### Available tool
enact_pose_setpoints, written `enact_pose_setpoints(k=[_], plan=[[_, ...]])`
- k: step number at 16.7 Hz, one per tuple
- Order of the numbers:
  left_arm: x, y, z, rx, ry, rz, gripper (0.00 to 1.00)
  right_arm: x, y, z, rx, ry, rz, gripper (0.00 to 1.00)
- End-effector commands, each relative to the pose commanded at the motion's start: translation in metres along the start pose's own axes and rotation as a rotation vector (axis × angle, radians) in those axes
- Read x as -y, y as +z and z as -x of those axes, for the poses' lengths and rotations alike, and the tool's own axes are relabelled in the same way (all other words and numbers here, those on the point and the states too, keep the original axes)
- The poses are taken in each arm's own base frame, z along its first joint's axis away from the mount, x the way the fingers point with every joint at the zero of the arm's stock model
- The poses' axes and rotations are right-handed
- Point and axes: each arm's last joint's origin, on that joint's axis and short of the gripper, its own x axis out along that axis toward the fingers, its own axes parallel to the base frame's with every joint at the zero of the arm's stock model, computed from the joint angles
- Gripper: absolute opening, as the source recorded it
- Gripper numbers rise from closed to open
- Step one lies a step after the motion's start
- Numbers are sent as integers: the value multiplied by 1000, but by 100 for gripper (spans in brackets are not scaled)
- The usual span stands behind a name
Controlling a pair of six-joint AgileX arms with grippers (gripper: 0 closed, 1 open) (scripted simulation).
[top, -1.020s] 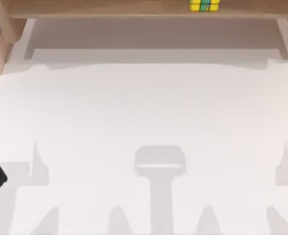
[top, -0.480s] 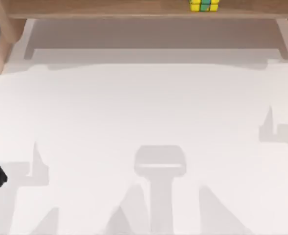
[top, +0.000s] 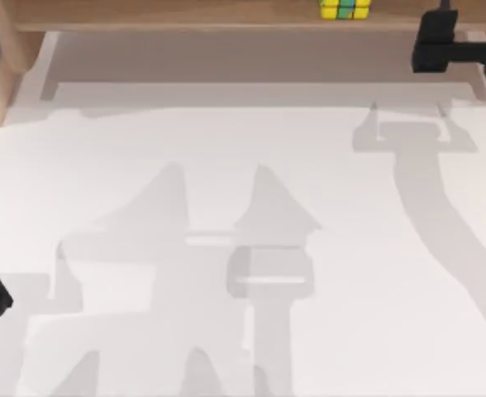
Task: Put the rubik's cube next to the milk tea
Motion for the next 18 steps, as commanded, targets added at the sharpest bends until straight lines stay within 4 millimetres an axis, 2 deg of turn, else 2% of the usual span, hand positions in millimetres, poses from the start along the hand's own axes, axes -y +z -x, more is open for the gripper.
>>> enact_pose_setpoints(k=[2,4,8,11,16,18], plan=[[0,0,0,0,0,0,100,-31,-23,-30,-10,8,8,100],[0,0,0,0,0,0,100,-60,-46,-52,-6,16,8,100],[0,0,0,0,0,0,100,-102,-77,-73,27,29,-11,100],[0,0,0,0,0,0,100,-113,-83,-77,45,33,-24,100],[0,0,0,0,0,0,100,-111,-83,-78,42,30,-22,100],[0,0,0,0,0,0,100,-111,-80,-84,45,32,-23,100]])
